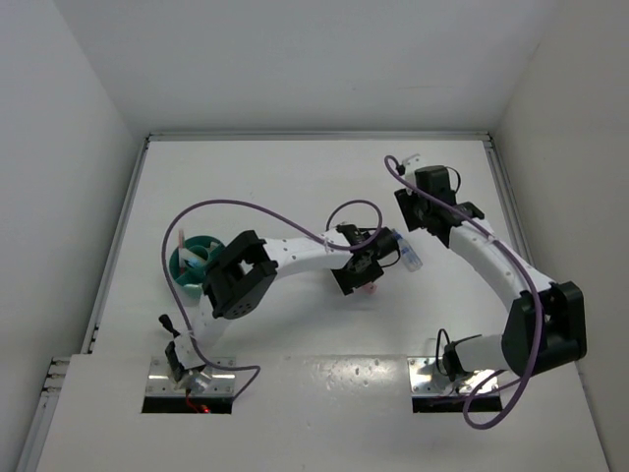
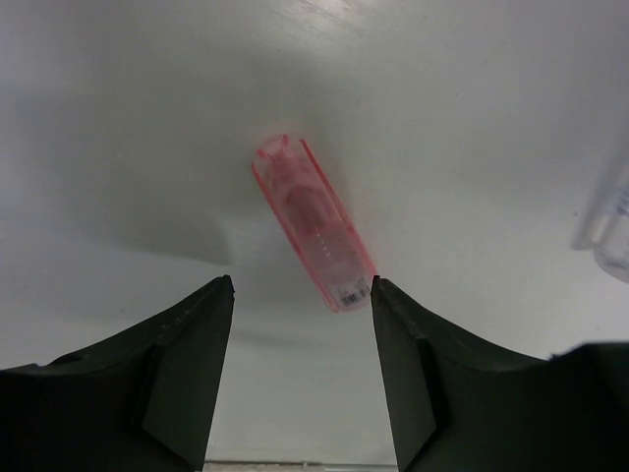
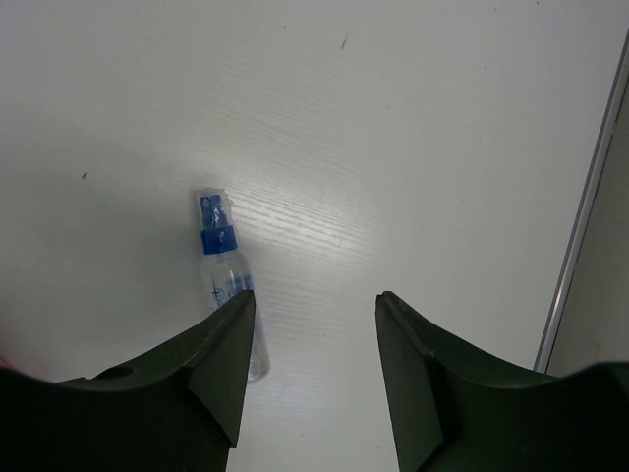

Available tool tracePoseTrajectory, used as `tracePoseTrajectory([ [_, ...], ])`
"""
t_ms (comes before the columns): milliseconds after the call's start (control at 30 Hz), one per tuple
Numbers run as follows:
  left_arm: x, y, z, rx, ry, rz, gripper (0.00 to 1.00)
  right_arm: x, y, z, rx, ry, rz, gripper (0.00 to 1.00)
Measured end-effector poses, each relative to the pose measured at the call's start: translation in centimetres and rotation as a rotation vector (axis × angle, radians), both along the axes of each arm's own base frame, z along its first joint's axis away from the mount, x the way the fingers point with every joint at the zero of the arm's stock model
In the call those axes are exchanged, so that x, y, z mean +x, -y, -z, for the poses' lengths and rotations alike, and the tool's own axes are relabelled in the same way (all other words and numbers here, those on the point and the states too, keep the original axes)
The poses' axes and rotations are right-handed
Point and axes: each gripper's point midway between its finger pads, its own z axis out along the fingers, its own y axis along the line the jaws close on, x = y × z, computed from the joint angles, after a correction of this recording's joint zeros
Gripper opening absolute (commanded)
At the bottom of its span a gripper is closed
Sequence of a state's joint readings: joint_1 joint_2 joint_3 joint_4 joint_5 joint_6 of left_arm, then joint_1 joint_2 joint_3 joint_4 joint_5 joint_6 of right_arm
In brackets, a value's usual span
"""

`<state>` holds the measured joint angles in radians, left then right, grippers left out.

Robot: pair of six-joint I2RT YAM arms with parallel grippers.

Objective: Sort the stationery into containers
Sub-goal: Pick up the pen from the center of the board.

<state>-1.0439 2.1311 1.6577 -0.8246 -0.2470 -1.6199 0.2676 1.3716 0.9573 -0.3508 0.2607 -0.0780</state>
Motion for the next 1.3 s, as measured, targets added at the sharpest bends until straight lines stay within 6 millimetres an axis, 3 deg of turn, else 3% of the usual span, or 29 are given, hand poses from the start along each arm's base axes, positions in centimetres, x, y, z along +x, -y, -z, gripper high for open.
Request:
tracePoseTrajectory([
  [200,1.2,1.1,1.2,0.030,-0.025,-0.007,0.64,-0.1,0.0,-0.7,0.008,0.028,0.000,0.53],
  [433,1.8,-0.3,1.5,0.073,-0.051,-0.033,0.63,-0.5,0.1,-1.1,0.016,0.044,-0.004,0.53],
  [667,2.2,-0.2,2.0,0.114,-0.077,-0.029,0.60,-0.7,-0.1,-2.4,0.033,0.080,-0.012,0.53],
  [767,2.3,0.1,2.0,0.117,-0.084,-0.024,0.53,-0.8,-0.2,-2.8,0.040,0.093,-0.015,0.53],
  [1000,1.6,-0.9,2.2,0.133,-0.104,-0.022,0.12,-0.8,-0.3,-3.0,0.048,0.102,-0.022,0.53],
  [1200,0.8,-4.2,1.4,0.209,-0.065,-0.033,0.00,-1.2,-0.4,-3.0,0.057,0.106,-0.030,0.53],
  [1233,1.0,-4.8,0.7,0.225,-0.037,-0.033,0.00,-1.3,-0.4,-3.1,0.060,0.107,-0.033,0.49],
  [1267,1.4,-5.3,-0.5,0.237,0.000,-0.037,0.00,-1.3,-0.5,-3.0,0.065,0.106,-0.038,0.23],
  [1300,1.9,-6.0,-2.2,0.251,0.056,-0.043,0.00,-1.4,-0.6,-3.0,0.063,0.105,-0.048,0.06],
])
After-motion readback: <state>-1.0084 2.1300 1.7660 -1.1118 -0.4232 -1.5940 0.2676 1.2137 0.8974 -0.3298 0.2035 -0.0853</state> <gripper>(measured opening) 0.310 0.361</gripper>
